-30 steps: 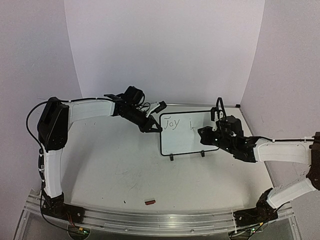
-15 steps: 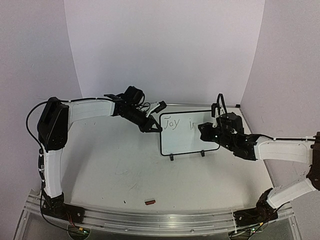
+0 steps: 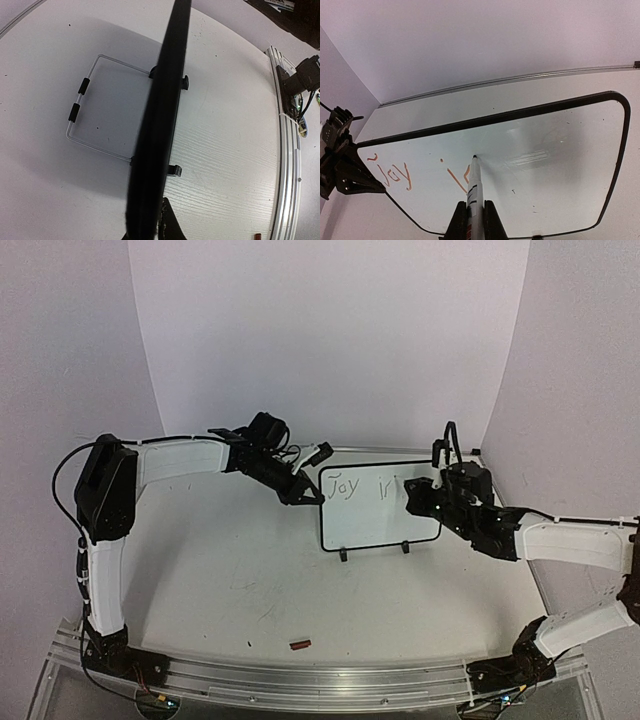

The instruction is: Write a sentence on the whiteboard

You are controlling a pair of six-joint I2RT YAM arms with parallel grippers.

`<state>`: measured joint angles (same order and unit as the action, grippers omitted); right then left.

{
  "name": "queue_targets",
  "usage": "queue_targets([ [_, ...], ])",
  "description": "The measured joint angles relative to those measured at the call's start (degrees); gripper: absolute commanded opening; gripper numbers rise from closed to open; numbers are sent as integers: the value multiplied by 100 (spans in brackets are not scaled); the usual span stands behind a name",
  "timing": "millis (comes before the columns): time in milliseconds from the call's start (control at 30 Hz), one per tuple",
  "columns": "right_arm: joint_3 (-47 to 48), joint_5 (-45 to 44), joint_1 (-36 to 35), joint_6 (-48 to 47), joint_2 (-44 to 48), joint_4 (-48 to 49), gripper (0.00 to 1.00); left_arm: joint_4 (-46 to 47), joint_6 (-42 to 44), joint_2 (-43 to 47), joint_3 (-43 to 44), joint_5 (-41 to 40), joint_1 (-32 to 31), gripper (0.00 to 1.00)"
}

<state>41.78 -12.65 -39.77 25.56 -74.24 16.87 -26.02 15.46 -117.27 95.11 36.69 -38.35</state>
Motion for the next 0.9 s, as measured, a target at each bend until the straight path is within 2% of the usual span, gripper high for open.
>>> queue_targets([
  [900, -444, -15, 0, 239, -88, 22, 0, 2, -2, 0, 0, -2, 0, 0],
])
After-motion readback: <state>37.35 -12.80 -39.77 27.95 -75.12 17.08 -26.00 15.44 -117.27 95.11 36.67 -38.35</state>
